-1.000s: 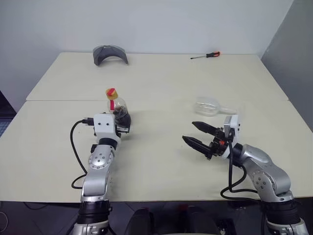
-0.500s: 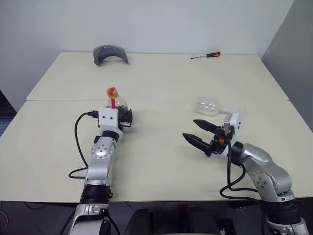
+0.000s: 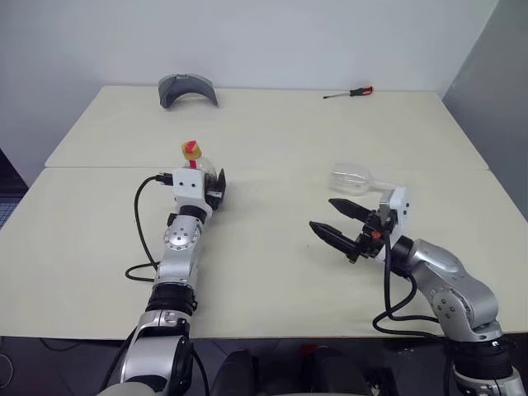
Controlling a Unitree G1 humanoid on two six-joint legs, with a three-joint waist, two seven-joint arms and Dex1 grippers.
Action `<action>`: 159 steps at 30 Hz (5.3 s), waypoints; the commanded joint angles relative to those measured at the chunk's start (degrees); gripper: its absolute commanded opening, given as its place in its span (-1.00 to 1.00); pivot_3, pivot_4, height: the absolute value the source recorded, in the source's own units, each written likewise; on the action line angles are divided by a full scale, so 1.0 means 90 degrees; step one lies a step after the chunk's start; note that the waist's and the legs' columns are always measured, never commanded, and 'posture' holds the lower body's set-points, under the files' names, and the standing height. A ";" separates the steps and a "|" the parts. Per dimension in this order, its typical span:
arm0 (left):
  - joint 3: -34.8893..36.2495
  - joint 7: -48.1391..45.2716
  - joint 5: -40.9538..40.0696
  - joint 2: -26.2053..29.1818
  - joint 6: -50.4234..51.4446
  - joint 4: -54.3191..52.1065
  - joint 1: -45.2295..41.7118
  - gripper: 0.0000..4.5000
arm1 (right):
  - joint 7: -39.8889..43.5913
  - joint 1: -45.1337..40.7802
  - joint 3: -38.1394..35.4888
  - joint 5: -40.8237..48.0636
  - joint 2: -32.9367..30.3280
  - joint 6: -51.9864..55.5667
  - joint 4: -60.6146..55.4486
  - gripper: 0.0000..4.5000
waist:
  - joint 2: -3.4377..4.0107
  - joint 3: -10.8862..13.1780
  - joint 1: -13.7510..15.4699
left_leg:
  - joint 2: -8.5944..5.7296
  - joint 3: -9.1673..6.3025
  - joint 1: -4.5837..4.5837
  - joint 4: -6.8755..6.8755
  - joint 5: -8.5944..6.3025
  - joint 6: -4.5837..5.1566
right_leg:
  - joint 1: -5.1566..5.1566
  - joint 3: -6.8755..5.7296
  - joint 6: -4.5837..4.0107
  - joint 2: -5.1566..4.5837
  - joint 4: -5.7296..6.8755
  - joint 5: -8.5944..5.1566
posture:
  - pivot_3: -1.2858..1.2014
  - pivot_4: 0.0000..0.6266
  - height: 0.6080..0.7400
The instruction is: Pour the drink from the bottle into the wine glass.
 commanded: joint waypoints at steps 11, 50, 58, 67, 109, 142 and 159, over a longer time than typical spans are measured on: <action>0.0027 -0.0073 -0.0051 0.0051 -0.0189 -0.0347 0.0094 -0.14 | -0.0048 0.0029 -0.0098 0.0092 -0.0027 -0.0029 -0.0305 1.00 | 0.0000 0.0000 0.0000 | -0.0001 -0.0023 -0.0008 0.0002 -0.0002 0.0004 | 0.0002 -0.0029 -0.0002 -0.0002 -0.0002 0.0001 | 0.03 -0.52 1.00; -0.1550 -0.3952 -0.0955 0.0507 0.3201 -0.2478 -0.0859 -0.26 | -0.0128 -0.4714 0.0428 -0.0529 0.0986 0.1265 0.2774 1.00 | 0.0012 0.0007 -0.0030 | -0.0001 -0.0046 -0.0037 0.0007 0.0015 -0.0021 | -0.0012 -0.0063 -0.0017 -0.0007 -0.0004 0.0008 | 0.03 -0.52 1.00; -0.1571 -0.4015 -0.0935 0.0520 0.3247 -0.2442 -0.0901 -0.26 | -0.0448 -0.4786 0.0014 -0.0297 0.1267 0.1662 0.2953 0.24 | 0.0013 0.0007 -0.0031 | 0.0000 -0.0046 -0.0037 0.0007 0.0015 -0.0021 | -0.0012 -0.0063 -0.0017 -0.0007 -0.0005 0.0008 | 0.03 -0.52 1.00; -0.1579 -0.4015 -0.0939 0.0519 0.3312 -0.2616 -0.0796 -0.26 | -0.0384 -0.4766 0.0049 -0.0213 0.1290 0.1845 0.2734 -0.43 | 0.0013 0.0008 -0.0043 | -0.0001 -0.0046 -0.0038 0.0006 0.0015 -0.0021 | -0.0013 -0.0062 -0.0017 -0.0007 -0.0005 0.0008 | 0.03 -0.52 1.00; -0.1130 -0.3806 -0.2236 0.1935 0.4722 -0.5217 0.0996 -0.26 | 0.1283 -0.4420 0.0214 0.0171 0.0353 0.1809 0.1320 0.99 | 0.0035 0.0021 -0.0144 | 0.0000 -0.0054 -0.0027 0.0006 0.0003 0.0008 | -0.0005 -0.0067 -0.0021 -0.0011 0.0002 0.0009 | 0.03 -0.52 1.00; -0.1457 -0.4138 -0.1591 0.1250 0.4039 -0.3830 -0.0274 -0.26 | 0.0033 -0.4773 0.0664 -0.0641 0.1308 0.1473 0.2209 0.99 | 0.0035 0.0021 -0.0162 | -0.0002 -0.0049 -0.0040 0.0004 0.0017 -0.0016 | -0.0016 -0.0066 -0.0021 -0.0012 -0.0003 0.0009 | 0.03 -0.52 1.00; -0.1442 -0.4080 -0.1725 0.1247 0.4287 -0.4463 0.0032 -0.26 | 0.0255 -0.4718 0.0618 -0.0506 0.1384 0.1353 0.2221 -0.45 | 0.0035 0.0021 -0.0166 | -0.0001 -0.0049 -0.0041 0.0004 0.0017 -0.0016 | -0.0016 -0.0066 -0.0021 -0.0012 -0.0002 0.0009 | 0.03 -0.52 1.00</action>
